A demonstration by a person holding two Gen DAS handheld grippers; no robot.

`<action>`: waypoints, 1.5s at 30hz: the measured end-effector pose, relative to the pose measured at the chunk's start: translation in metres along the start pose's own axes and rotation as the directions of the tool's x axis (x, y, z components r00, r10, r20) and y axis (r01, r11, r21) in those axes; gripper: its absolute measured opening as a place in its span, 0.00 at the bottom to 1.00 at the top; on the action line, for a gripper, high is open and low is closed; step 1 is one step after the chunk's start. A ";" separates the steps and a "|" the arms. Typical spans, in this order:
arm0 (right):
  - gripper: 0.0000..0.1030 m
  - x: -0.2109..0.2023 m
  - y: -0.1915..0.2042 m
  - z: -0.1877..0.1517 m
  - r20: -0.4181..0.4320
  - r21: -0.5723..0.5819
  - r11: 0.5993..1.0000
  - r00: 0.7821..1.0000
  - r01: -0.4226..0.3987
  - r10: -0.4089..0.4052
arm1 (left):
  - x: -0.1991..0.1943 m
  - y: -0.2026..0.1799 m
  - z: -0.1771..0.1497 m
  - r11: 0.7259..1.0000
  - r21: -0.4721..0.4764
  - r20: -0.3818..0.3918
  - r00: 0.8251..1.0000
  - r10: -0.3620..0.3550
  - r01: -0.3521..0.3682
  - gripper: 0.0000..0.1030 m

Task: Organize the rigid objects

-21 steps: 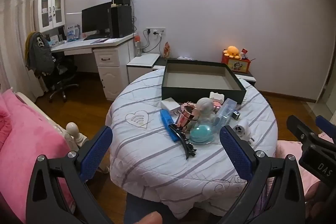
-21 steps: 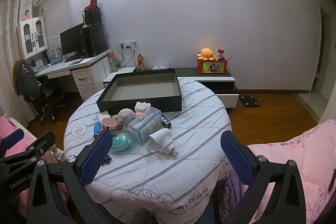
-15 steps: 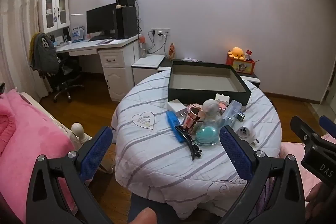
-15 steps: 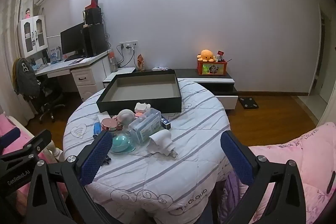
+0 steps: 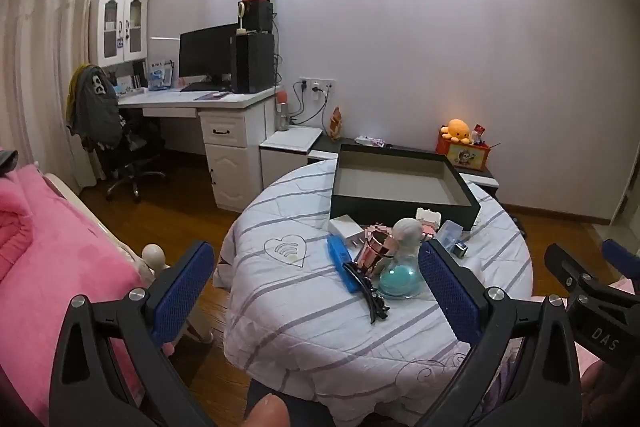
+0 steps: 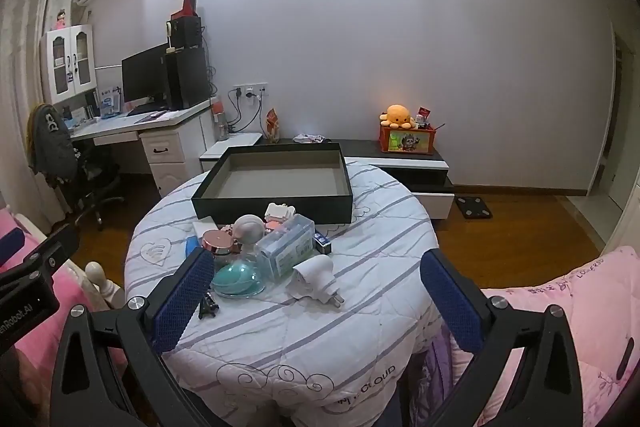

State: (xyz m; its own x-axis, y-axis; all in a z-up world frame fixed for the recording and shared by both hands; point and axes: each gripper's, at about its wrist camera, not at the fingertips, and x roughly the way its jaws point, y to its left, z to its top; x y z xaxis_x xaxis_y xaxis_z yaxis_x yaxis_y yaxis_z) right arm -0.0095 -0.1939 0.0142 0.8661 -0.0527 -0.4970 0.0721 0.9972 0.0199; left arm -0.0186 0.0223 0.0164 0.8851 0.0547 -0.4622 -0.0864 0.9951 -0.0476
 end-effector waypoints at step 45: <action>1.00 0.111 -0.032 -0.052 -0.229 -0.015 1.000 0.973 -0.003 0.000 | 0.125 -0.021 -0.069 0.998 0.011 -0.274 0.960 -0.057 0.062 1.00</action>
State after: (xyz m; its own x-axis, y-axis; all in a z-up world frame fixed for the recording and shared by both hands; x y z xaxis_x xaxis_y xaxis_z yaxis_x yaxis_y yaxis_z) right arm 0.0590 -0.2294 -0.0868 0.7297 -0.0393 -0.6827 0.0620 0.9980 0.0088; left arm 0.0622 0.0026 -0.1014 0.7292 -0.0263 -0.6838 -0.0262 0.9974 -0.0664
